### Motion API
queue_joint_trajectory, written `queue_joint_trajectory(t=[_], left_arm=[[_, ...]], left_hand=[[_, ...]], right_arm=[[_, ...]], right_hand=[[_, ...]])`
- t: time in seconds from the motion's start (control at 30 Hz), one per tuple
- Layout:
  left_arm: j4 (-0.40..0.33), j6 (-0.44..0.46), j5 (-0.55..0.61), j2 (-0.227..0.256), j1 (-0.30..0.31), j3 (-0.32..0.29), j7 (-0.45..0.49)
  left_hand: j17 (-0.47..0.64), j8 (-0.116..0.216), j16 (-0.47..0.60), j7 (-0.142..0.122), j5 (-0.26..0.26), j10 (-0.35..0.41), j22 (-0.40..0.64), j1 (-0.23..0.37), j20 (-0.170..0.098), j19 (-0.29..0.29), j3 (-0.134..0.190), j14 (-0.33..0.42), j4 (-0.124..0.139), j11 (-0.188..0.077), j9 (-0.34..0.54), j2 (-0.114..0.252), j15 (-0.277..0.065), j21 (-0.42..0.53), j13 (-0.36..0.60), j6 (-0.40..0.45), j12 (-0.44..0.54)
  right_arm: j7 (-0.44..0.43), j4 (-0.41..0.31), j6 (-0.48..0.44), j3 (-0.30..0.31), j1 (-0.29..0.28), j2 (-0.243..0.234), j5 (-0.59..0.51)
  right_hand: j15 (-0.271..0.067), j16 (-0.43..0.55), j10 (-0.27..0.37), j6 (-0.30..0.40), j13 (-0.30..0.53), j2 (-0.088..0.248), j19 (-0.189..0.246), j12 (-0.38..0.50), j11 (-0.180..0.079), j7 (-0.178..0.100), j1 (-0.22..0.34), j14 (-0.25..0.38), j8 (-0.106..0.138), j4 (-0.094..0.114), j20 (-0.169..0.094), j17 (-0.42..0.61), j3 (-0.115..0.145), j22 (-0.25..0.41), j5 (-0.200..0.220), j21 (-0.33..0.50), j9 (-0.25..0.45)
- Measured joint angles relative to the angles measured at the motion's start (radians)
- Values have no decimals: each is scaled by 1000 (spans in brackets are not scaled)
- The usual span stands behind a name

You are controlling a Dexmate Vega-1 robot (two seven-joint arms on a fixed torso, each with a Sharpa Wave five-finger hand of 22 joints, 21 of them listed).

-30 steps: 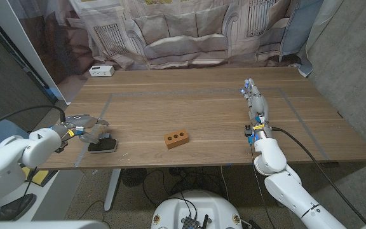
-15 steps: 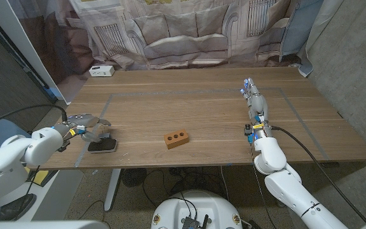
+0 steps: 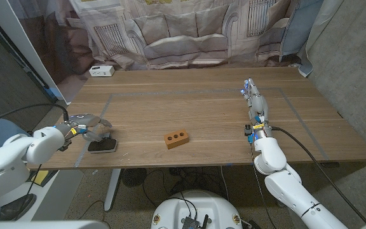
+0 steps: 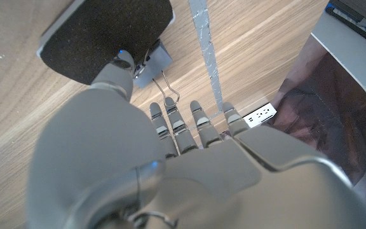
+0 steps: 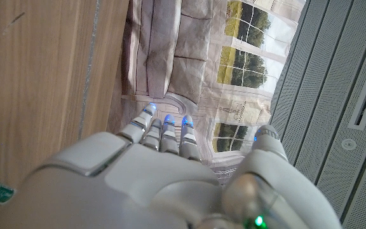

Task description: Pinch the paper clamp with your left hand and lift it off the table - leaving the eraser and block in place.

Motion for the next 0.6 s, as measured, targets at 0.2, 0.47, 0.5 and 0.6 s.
queue_joint_trajectory(t=[0.2,0.47,0.5,0.6], left_arm=[[-2,12,-6,6,2,5,0],[-2,24,-9,16,1,12,0],[-2,26,-9,17,1,13,0],[-2,29,-9,20,1,14,1]], left_hand=[[0,3,0,8,0,3,0,0,3,3,0,0,0,-3,0,0,0,0,3,8,0],[0,3,0,19,0,16,0,0,3,3,-4,0,4,-5,2,0,0,-6,9,19,0],[0,3,0,21,0,16,0,0,3,3,-4,0,4,-5,3,0,0,-8,10,21,0],[0,-10,0,26,-4,14,0,0,3,3,-4,0,4,-4,3,0,0,-8,14,14,0]], right_arm=[[-1,0,-2,1,-3,-1,2],[-6,-1,-5,2,-6,-1,2],[-6,-1,-5,2,-6,-1,2],[-8,-3,-6,2,-8,-1,2]], right_hand=[[0,0,0,0,0,0,0,0,0,0,0,0,0,0,0,0,0,0,0,0,0],[0,0,0,0,0,0,0,0,0,0,0,0,0,0,0,0,0,0,0,0,0],[0,0,0,0,0,0,0,0,0,0,0,0,0,0,0,0,0,0,0,0,0],[0,0,0,0,0,0,0,0,0,0,0,0,0,0,0,0,0,0,0,0,0]])
